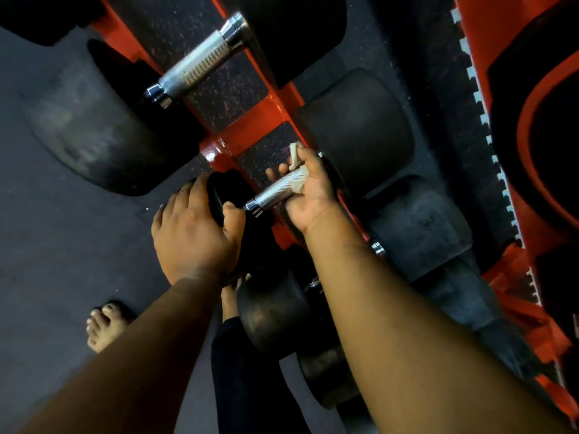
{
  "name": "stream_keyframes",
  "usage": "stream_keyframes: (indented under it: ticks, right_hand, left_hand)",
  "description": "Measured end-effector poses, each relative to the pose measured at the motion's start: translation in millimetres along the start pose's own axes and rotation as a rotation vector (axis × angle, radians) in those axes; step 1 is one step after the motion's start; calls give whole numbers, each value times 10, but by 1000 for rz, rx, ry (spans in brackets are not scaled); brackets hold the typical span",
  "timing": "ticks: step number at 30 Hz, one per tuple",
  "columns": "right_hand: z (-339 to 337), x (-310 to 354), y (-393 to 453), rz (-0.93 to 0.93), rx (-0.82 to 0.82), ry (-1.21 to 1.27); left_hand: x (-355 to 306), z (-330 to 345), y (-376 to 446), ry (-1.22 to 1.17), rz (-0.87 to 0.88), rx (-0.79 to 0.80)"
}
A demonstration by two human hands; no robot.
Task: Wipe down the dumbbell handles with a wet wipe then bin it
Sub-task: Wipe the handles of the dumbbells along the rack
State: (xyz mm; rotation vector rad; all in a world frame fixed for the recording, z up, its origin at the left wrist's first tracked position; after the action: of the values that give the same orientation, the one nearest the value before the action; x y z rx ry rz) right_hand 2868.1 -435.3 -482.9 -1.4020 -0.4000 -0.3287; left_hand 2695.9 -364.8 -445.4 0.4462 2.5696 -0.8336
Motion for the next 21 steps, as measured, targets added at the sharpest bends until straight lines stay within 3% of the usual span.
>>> stream_keyframes:
  ticks: [2, 6, 8, 11, 13, 18, 21]
  right_hand:
    - [-19, -49, 3, -20, -41, 0]
    - [-7, -112, -108, -143, -275, -225]
    - [46, -139, -117, -113, -236, -240]
    - [70, -164, -87, 41, 11, -128]
    - [16, -139, -81, 58, 82, -52]
    - [8, -285, -151, -26, -196, -149]
    - [68, -281, -137, 44, -166, -215]
  left_hand:
    - [4, -6, 4, 5, 0, -4]
    - [-3, 3, 11, 2, -2, 5]
    - [-5, -4, 10, -1, -3, 3]
    - [12, -6, 12, 4, -5, 0]
    - [-2, -5, 7, 3, -5, 6]
    - [-5, -16, 9, 9, -9, 1]
    - [-14, -13, 17, 8, -6, 6]
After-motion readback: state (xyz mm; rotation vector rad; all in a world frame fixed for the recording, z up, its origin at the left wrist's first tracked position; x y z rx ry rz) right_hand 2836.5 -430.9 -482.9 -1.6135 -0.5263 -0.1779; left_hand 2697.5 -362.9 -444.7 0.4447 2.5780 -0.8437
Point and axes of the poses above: each hand's wrist, its own y-axis towards the middle knuckle, its own z-axis out of the palm, x = y × z, the point moved 5 cm from there along y, towards the middle knuckle, and after that the axes turned 4 degrees about x, right-handed, at the moved point
